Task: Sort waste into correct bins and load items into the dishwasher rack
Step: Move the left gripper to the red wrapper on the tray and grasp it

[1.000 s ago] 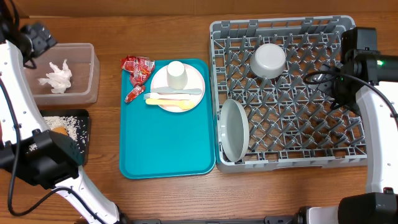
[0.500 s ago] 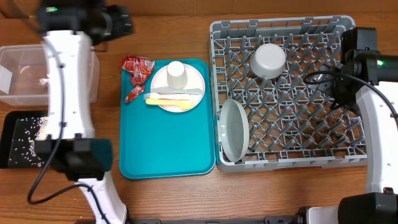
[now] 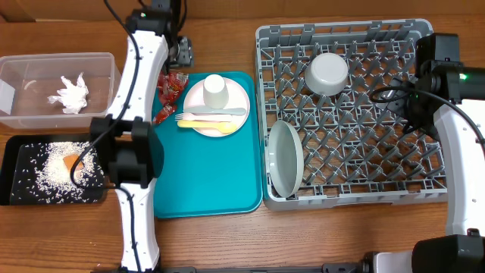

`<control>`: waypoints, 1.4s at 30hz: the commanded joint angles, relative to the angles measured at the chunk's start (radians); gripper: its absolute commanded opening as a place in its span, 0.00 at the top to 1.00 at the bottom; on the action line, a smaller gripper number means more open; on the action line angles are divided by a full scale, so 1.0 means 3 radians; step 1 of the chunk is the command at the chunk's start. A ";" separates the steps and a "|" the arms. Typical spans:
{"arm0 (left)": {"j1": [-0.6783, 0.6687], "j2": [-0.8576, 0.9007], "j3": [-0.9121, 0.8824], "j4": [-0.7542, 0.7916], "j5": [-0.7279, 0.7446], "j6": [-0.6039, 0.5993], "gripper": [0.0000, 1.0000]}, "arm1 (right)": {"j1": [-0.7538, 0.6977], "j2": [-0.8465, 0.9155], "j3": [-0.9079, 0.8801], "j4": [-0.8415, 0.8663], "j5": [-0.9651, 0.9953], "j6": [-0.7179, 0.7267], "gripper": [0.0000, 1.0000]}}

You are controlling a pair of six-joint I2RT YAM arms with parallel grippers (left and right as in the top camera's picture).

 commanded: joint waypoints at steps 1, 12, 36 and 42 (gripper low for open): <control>0.0000 0.0142 -0.0005 0.0005 -0.0071 -0.0113 0.34 | -0.0004 -0.0014 0.0038 0.0018 -0.0006 0.0000 0.00; -0.0042 0.0298 -0.0005 0.0067 0.0117 -0.1026 0.38 | -0.0004 -0.0013 0.0038 0.0019 -0.0006 0.0000 0.00; -0.0075 0.0497 -0.0015 0.0174 0.0395 -0.1647 0.41 | -0.0004 -0.0013 0.0038 0.0019 -0.0006 0.0000 0.00; -0.0072 0.0537 -0.0015 0.0163 0.0370 -0.1645 0.45 | -0.0004 -0.0013 0.0038 0.0019 -0.0006 0.0000 0.00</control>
